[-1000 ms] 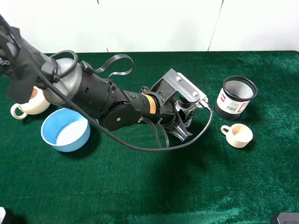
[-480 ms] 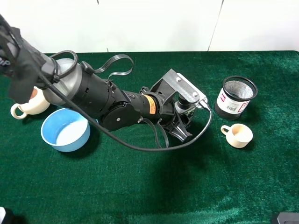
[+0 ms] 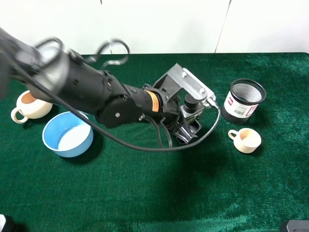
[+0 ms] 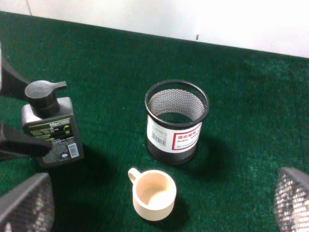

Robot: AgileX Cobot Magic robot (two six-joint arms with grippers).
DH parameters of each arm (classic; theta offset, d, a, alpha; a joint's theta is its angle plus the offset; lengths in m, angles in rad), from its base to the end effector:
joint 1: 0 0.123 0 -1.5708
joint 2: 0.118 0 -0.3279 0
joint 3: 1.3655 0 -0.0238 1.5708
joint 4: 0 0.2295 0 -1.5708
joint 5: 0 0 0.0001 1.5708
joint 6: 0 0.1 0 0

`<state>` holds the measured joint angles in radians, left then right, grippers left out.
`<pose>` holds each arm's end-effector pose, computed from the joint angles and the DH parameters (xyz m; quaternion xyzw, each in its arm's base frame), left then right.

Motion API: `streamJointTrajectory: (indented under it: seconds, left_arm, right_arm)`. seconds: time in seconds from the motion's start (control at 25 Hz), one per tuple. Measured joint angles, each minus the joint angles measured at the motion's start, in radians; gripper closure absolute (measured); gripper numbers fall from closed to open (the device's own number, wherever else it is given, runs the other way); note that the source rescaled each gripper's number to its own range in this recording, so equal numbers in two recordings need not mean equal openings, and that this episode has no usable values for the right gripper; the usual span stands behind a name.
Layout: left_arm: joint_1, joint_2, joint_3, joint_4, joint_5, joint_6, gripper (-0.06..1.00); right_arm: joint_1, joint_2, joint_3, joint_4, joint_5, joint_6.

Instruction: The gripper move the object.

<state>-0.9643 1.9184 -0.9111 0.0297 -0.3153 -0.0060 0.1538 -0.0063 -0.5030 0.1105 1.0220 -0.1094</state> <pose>0.2201 -0.3188 0.1909 0.4212 0.7790 -0.2144 0.4120 -0.0594 0.0003 0.2672 -0.1114 0.8317 0.0672 0.5397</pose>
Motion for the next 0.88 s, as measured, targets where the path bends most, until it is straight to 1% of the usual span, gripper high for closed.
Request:
streamJointTrajectory:
  seconds: [0.16,0.32,0.44,0.52,0.88]
  left_arm:
    - [0.0,-0.094,0.001,0.0,0.129,0.006,0.04]
    - [0.0,-0.201,0.001,-0.002,0.264,0.006,0.04]
    - [0.0,-0.281,0.001,-0.03,0.382,-0.02,0.04]
    - [0.0,-0.336,0.001,-0.03,0.467,-0.037,0.04]
    - [0.01,-0.561,0.001,-0.03,0.744,-0.099,0.04]
  right_arm:
    - [0.0,0.0,0.0,0.0,0.0,0.0]
    - [0.0,0.0,0.0,0.0,0.0,0.0]
    - [0.0,0.0,0.0,0.0,0.0,0.0]
    - [0.0,0.0,0.0,0.0,0.0,0.0]
    - [0.0,0.0,0.0,0.0,0.0,0.0]
